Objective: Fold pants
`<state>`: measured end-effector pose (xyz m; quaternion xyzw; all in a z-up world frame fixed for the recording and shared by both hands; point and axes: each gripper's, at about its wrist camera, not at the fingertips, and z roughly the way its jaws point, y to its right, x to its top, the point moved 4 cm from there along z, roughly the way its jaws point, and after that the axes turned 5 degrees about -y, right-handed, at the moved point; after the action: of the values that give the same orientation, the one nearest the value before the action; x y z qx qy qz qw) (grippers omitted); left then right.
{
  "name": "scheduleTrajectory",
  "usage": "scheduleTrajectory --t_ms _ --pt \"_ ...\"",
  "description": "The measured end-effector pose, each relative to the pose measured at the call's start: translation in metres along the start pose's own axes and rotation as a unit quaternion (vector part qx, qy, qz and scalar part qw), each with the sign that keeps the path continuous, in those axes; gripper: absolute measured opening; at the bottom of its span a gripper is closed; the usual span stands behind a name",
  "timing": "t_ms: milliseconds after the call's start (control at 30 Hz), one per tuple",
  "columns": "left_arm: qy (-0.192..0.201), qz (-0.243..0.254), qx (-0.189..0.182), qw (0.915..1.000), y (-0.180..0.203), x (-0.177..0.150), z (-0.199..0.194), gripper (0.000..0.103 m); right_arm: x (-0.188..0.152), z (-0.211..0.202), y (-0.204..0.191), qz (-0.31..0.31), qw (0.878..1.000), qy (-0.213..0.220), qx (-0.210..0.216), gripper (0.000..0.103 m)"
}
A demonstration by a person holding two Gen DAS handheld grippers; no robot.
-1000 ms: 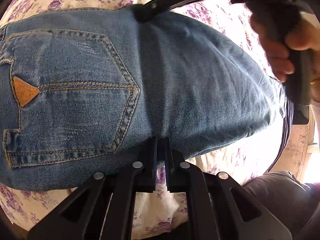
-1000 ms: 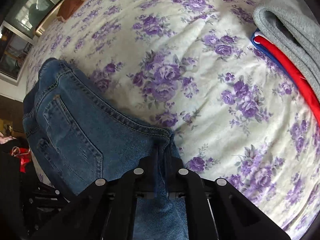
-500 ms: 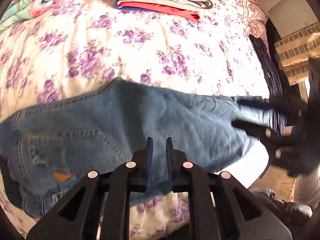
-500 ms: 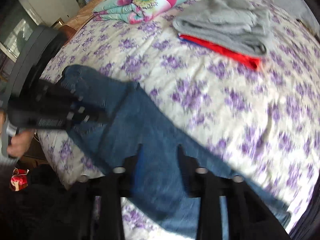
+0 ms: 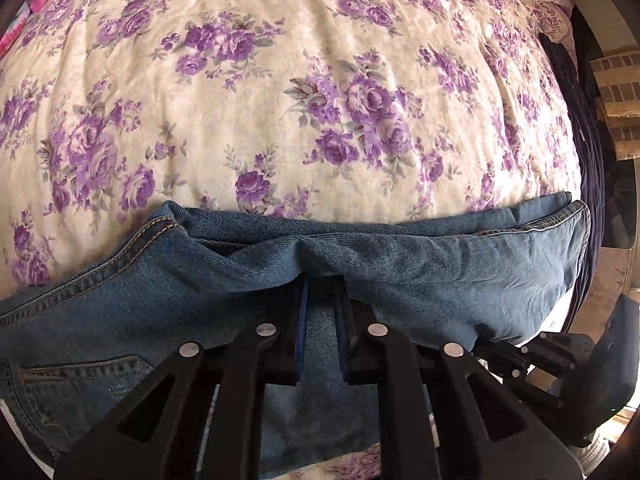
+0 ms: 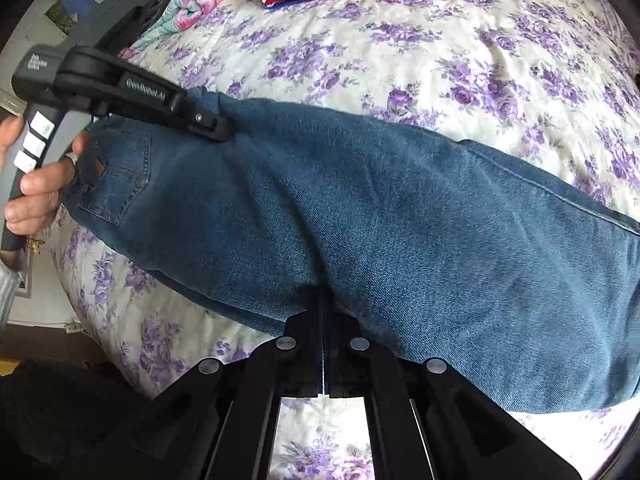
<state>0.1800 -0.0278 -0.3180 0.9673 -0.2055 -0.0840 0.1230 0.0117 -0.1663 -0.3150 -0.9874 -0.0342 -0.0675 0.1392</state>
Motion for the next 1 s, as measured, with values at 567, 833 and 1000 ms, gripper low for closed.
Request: scheduleTrajectory --t_ms 567,833,1000 --pt "-0.010 0.008 -0.035 0.9993 0.030 -0.112 0.034 0.016 -0.129 -0.059 0.222 0.396 0.886 0.192 0.146 0.060" --pt "-0.008 0.009 -0.012 0.9999 0.041 -0.111 0.038 0.016 -0.080 -0.038 0.248 0.390 0.856 0.246 0.234 0.035" --pt "-0.015 0.004 -0.003 0.9999 0.045 -0.104 0.020 0.016 -0.065 -0.044 0.244 0.393 0.864 0.228 0.217 0.022"
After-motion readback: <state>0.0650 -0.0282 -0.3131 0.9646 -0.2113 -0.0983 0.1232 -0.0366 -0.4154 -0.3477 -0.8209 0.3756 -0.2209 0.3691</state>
